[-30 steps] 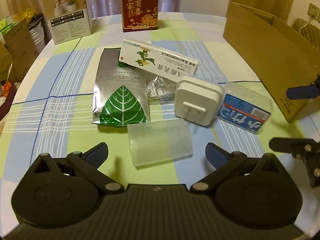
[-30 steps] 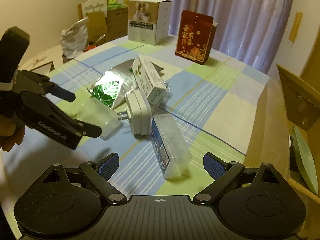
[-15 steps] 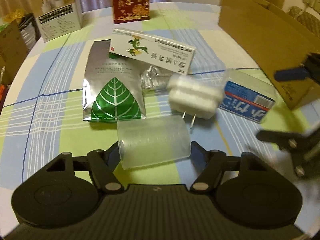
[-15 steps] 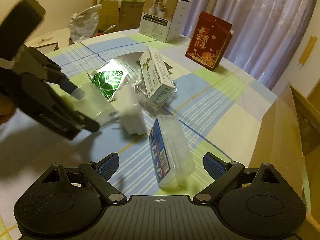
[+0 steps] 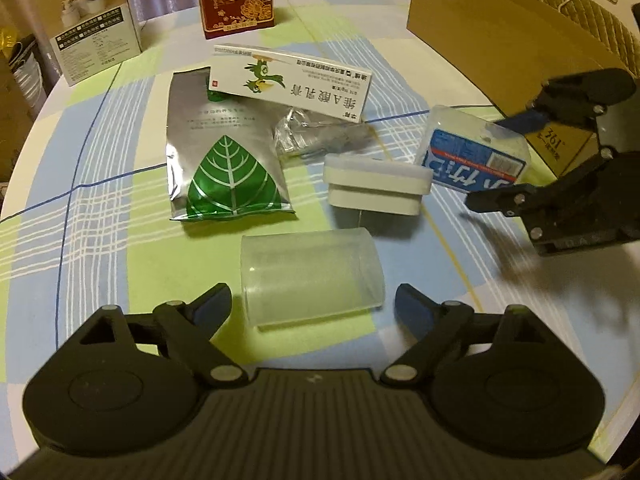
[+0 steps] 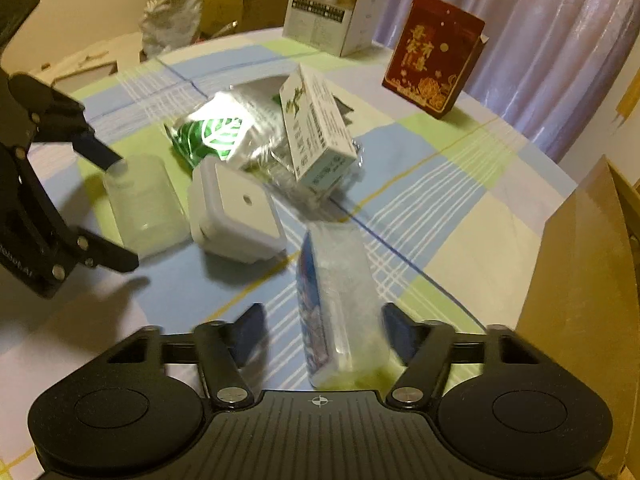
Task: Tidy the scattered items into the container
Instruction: 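Grasp the frosted plastic cup with the left tool while the right tool grasps the clear case, then carry the frosted cup and clear case with both tools to the cardboard box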
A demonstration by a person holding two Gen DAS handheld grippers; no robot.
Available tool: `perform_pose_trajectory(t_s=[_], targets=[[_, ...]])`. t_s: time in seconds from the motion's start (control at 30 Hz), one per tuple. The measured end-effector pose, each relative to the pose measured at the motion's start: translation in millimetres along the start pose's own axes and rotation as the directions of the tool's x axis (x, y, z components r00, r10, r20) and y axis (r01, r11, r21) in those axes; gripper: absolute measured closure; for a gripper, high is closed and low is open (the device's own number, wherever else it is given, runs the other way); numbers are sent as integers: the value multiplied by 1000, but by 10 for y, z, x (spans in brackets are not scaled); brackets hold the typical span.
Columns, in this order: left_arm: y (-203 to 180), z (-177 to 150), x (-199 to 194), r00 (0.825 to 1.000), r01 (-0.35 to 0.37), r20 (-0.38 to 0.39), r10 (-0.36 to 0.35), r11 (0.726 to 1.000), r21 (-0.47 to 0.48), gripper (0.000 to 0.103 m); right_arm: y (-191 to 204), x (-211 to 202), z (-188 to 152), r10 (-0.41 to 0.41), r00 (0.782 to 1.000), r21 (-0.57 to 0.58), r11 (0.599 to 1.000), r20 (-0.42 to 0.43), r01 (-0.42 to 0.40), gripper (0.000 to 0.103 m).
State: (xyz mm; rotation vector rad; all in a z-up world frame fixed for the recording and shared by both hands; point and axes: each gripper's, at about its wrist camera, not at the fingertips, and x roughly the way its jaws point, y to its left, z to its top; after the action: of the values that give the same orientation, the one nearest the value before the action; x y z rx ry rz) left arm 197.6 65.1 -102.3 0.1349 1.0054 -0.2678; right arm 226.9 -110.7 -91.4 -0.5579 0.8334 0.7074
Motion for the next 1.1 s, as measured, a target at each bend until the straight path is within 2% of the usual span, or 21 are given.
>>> perform_pose_trajectory(t_s=[0.03,0.07,0.1,0.17,0.23,0.3,0.33,0.37,0.5,0.73,1.1], targets=[[-4,-1,7,1000,-5,1,5,1000,-1,17,8,-11,-6,2,1000,2,1000,-1,-2,39],[-9,5,14,1000,-10,2,10,1000,-1,17,16,-27,-13,5,1000,6,1000,0,-5,55],[-17,12,18,1000,-18,5,18,1000,-3,17,25,-43,-20,3,1000,9,1000,-2,-3,63],[-35,25,26,999,-33,13,33,999,-10,17,39,-80,-44,-5,1000,22,1000,-9,5,70],[-37,37,42,999,-49,16,50,999,-20,17,61,-129,-76,-3,1000,32,999,-9,4,70],[-24,46,56,998,-56,16,57,998,-38,23,93,-186,-105,-3,1000,33,999,-6,3,70],[-10,52,64,998,-60,10,60,997,-49,27,106,-215,-118,-2,1000,35,999,-3,2,70],[1,55,69,998,-60,6,61,997,-55,35,111,-244,-132,-1,1000,43,999,-1,1,70],[17,46,20,999,-52,1,52,997,-53,35,127,-346,-184,-2,1000,78,997,3,2,70],[-83,56,-240,999,-41,29,41,999,10,35,206,-538,-284,1,1000,122,992,5,-1,70],[-272,100,-657,998,-11,66,8,999,43,35,240,-1003,-376,-36,999,185,982,33,29,70]])
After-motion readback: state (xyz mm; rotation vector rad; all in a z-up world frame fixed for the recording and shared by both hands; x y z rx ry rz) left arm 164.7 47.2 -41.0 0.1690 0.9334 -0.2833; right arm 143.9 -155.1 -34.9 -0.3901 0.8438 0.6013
